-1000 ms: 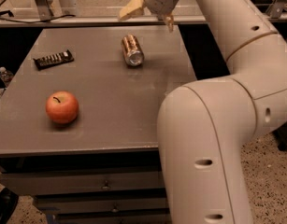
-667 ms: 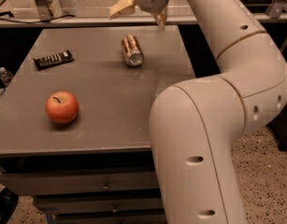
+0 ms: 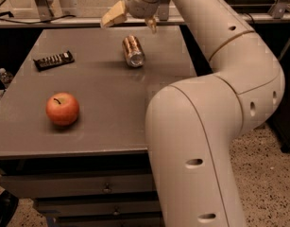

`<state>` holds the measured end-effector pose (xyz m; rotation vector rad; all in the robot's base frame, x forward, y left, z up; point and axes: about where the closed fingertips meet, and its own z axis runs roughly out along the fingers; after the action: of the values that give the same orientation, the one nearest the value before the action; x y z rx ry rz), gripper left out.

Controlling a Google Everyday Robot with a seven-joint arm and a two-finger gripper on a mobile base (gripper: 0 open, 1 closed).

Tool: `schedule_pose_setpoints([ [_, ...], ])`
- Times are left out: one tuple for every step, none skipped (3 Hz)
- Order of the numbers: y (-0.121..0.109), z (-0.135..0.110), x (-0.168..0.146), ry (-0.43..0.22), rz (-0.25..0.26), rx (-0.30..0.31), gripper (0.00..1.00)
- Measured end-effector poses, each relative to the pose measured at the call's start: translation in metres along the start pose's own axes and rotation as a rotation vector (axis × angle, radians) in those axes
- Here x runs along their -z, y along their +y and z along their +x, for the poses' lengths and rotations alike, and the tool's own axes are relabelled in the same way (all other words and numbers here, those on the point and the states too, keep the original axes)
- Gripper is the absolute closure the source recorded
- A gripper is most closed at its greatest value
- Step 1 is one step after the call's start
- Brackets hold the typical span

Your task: Place orange can upright

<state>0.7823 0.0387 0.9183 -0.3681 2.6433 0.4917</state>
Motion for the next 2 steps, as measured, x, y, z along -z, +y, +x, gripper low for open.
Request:
schedule_pose_setpoints([
  [-0.004,0.010,-0.017,0.029,0.024,0.040,0.00],
  [-0.003,0.020,-0.030,0.064,0.031,0.070,0.00],
])
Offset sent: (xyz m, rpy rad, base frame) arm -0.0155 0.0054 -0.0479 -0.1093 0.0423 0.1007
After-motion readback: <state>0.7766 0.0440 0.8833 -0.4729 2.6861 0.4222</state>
